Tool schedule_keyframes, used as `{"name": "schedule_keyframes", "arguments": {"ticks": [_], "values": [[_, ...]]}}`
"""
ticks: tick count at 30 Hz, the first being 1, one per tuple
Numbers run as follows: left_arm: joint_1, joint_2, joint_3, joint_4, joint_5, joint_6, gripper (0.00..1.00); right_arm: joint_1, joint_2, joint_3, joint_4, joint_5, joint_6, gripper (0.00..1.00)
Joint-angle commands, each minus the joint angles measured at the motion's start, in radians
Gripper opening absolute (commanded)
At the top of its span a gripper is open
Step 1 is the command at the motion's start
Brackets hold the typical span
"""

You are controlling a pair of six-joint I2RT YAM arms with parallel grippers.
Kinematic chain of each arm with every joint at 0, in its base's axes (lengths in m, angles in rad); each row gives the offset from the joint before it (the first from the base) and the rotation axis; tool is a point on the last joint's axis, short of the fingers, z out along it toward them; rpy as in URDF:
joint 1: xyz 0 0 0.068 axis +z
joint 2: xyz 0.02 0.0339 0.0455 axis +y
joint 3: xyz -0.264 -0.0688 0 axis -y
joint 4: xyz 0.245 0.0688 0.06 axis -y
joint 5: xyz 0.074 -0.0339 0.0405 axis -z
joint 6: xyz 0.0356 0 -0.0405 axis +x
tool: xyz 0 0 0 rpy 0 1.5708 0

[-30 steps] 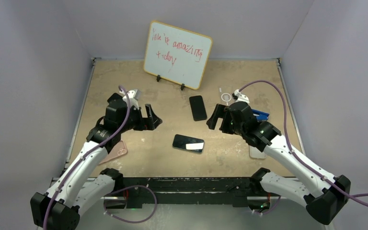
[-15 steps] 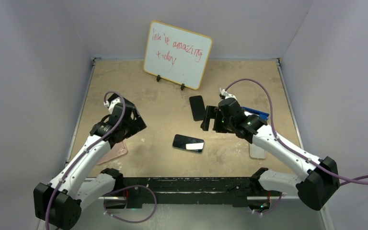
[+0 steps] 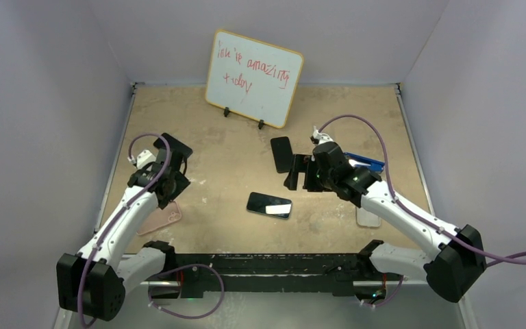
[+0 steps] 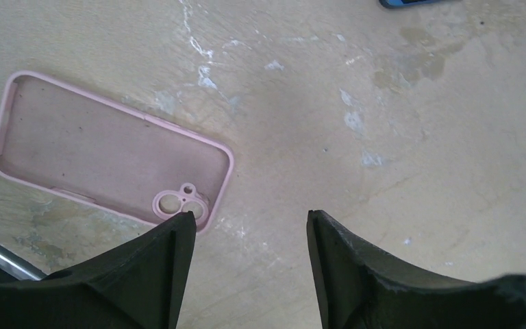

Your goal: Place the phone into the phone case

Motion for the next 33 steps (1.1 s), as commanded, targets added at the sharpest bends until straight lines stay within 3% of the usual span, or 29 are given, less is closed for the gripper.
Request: {"name": "schedule_keyframes", "arguments": {"ticks": [1, 13, 33], "values": [[0.048, 0.063, -0.012, 0.054, -0.029, 0.028, 0.61, -0.001, -0.034, -0.023, 0.036, -0.021, -0.012, 0.96], [0.069, 0.195, -0.11, 0.221, 0.073, 0.069, 0.4, -0.001, -0.058, -0.033, 0.03, -0.021, -0.017, 0.96], [0.069, 0.234, -0.137, 0.273, 0.122, 0.099, 0.35, -0.001, -0.058, -0.042, 0.045, -0.012, -0.013, 0.96]]}}
